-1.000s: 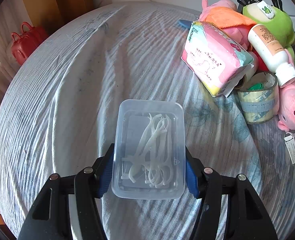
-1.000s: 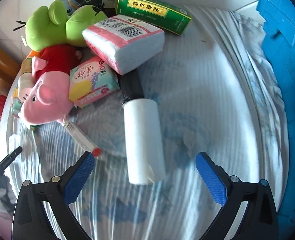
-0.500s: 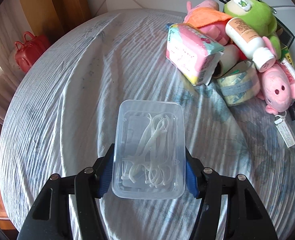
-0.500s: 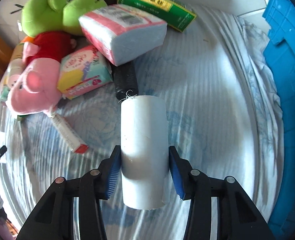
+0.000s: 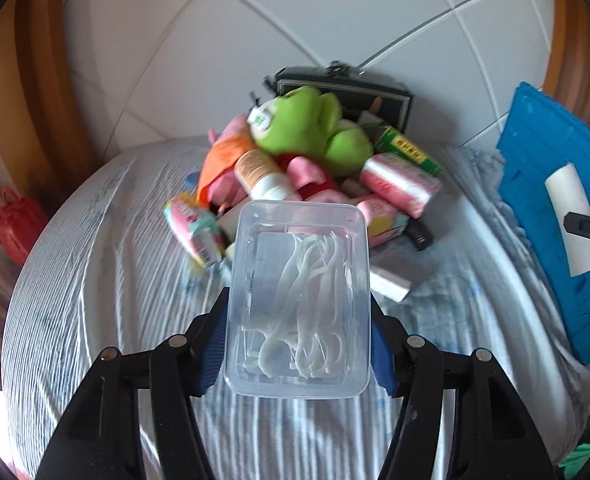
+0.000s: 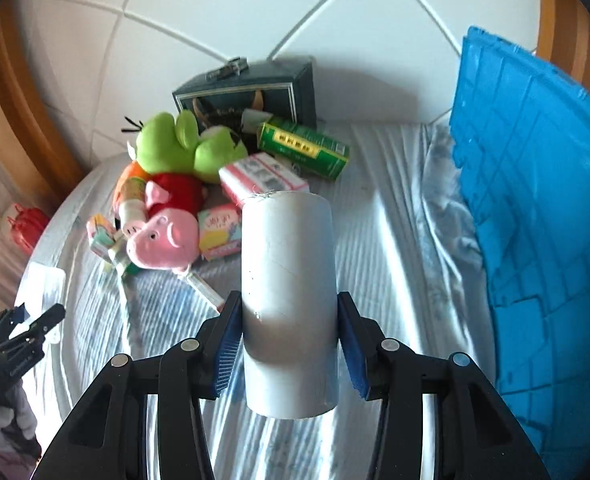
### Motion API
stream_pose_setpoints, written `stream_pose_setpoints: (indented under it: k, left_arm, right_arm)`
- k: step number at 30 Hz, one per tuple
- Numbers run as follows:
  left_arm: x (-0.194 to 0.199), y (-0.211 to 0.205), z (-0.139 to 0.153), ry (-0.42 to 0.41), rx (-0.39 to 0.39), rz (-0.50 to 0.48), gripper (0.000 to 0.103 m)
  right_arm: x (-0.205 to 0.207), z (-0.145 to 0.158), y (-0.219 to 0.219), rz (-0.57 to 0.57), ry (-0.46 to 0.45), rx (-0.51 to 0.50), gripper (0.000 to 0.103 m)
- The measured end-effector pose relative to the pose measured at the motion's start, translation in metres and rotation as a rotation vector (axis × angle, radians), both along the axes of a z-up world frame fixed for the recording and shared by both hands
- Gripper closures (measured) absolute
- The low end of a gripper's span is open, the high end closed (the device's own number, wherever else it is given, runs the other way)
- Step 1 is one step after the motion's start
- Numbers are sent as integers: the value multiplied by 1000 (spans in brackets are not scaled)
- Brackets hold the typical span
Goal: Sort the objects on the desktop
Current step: 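Carry the floss box and paper roll into the blue crate and release both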
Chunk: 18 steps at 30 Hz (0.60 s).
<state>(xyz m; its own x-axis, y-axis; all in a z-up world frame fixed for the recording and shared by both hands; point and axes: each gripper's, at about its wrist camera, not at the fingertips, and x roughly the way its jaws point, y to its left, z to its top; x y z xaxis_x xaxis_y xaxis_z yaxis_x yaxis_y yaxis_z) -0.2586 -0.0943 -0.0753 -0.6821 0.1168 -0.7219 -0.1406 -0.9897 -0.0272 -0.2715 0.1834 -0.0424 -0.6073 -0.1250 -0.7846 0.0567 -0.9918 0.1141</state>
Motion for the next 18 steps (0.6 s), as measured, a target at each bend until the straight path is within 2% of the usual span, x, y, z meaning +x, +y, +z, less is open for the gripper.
stream_pose_setpoints:
  k: [8, 13, 18]
  left_arm:
    - [24, 118, 76, 176, 27, -188, 44]
    - [36, 198, 116, 248, 40, -296, 44]
    - [46, 283, 147, 298, 41, -401, 44]
  right_arm:
    - [59, 89, 50, -59, 194, 54, 58]
    - [95, 135, 106, -122, 283, 95, 58]
    - [127, 169, 174, -190, 340, 143, 58]
